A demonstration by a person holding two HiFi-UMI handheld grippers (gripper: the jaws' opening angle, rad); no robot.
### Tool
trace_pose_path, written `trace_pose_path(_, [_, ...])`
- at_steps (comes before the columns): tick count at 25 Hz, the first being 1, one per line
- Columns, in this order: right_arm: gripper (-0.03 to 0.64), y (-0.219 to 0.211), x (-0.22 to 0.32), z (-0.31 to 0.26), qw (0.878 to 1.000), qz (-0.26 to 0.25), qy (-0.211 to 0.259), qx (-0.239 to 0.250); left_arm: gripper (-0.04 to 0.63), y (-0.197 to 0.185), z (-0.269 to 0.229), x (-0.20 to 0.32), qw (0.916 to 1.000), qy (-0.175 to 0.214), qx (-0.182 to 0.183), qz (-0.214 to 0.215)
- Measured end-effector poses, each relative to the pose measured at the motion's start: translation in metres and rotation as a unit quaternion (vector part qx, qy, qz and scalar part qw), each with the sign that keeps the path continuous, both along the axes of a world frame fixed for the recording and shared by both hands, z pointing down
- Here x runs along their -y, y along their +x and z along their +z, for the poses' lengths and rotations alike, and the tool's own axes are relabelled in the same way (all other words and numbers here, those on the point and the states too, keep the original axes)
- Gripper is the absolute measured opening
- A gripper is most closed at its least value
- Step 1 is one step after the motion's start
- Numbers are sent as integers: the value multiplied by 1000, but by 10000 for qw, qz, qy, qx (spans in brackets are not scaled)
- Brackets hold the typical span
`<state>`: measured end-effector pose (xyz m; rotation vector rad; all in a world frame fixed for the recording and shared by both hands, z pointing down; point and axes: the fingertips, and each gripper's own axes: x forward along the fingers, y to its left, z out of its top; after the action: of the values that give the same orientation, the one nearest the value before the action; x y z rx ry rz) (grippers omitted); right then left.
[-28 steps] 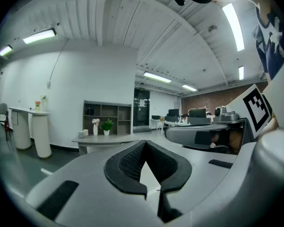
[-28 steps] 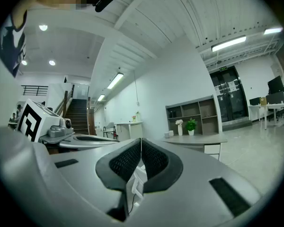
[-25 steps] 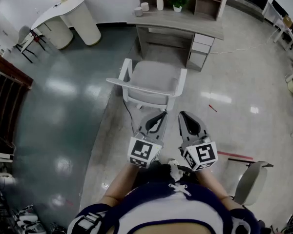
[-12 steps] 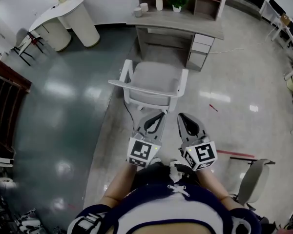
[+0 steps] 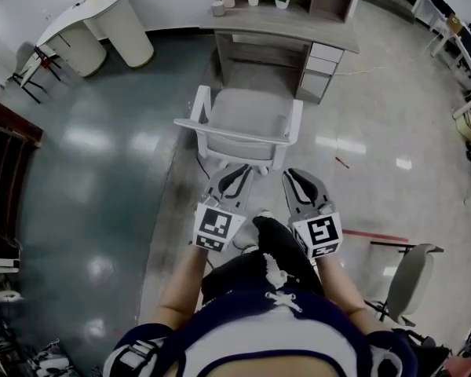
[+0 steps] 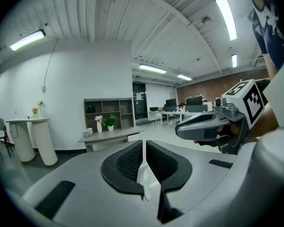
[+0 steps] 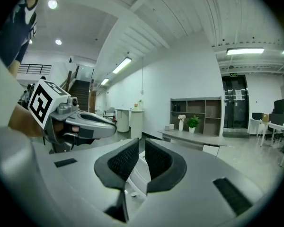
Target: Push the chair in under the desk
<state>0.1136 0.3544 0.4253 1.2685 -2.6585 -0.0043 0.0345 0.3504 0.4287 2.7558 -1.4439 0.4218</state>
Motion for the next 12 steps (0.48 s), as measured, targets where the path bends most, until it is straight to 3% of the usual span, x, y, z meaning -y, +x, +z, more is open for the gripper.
trace_pose_path(4, [15,-10,15,19,9991,-167,-152,-349,22,-17,17,17,9993,-59,354,-37])
trace_pose_path(7, [18,-17,33,38,9976,-316,-300,-537,106,-28,40,35,9973,-247,698,21])
trace_pose_path(12, [23,-35,66,64,9945,-505,-564,-728,164,-52,79,68,9848,-474,1663,137])
